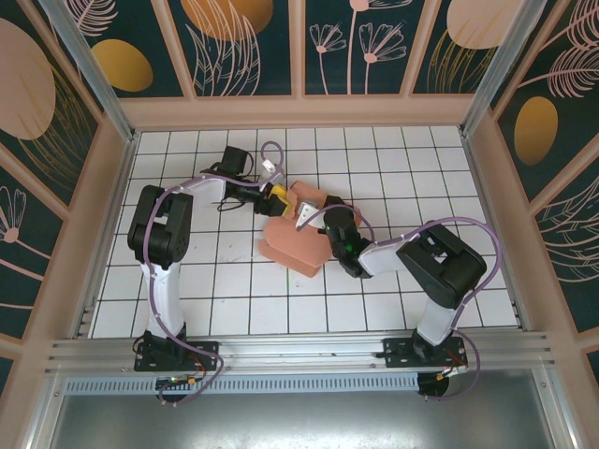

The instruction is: Fold the paper box

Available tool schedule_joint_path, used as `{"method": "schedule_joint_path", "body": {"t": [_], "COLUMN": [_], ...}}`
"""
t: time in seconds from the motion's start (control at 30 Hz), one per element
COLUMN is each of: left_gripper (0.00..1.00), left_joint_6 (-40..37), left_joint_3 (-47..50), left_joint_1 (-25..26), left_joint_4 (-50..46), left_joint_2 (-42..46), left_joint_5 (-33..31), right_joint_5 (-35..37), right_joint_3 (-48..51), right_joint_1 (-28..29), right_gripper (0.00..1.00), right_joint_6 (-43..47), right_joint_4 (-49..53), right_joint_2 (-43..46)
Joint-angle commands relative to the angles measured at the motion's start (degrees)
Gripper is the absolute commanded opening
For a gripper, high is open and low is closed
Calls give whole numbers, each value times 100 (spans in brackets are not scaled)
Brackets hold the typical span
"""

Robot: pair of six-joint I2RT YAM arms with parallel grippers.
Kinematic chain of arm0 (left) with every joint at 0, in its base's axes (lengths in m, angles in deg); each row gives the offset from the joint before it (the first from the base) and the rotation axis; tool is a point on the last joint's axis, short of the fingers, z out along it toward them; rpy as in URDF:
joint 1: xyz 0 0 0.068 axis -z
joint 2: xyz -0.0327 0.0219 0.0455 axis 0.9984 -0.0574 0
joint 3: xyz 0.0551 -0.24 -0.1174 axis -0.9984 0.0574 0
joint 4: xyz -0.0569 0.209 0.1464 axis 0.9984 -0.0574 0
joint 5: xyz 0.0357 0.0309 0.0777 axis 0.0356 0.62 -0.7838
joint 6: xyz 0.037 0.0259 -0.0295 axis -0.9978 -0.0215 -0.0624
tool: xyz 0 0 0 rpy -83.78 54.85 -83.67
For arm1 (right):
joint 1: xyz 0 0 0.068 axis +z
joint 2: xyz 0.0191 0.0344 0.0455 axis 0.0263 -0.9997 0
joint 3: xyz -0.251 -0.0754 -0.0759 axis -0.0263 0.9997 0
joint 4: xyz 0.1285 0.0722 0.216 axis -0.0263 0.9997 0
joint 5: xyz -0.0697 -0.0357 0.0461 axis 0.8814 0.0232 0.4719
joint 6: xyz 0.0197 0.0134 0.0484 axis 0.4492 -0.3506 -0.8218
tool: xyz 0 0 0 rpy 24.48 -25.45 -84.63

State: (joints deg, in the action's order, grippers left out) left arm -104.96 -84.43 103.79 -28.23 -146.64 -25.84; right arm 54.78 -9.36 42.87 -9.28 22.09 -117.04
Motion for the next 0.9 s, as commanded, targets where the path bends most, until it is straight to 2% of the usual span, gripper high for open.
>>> {"method": "schedule_joint_path", "body": {"t": [0.0, 0.23, 0.43, 0.87], "left_gripper": [54, 51, 43, 41], "left_joint_6": [280, 612, 816, 1588], "left_joint_3": [-109, -221, -186, 239], "left_joint_1": [78, 111, 132, 253], "left_joint_4": [393, 631, 801, 1667], "left_joint_2": [-161, -320, -310, -111], "left_joint_5": [-135, -596, -772, -1680], "right_joint_5": [81, 96, 123, 293], "right_joint_3": [-124, -135, -181, -246], "right_joint_1": [97, 123, 159, 238], "right_gripper": [0, 0, 0, 0], "right_joint_6": [-64, -67, -74, -46], "right_joint_4": [-110, -65, -57, -272], "right_joint_2": [35, 70, 48, -258]}}
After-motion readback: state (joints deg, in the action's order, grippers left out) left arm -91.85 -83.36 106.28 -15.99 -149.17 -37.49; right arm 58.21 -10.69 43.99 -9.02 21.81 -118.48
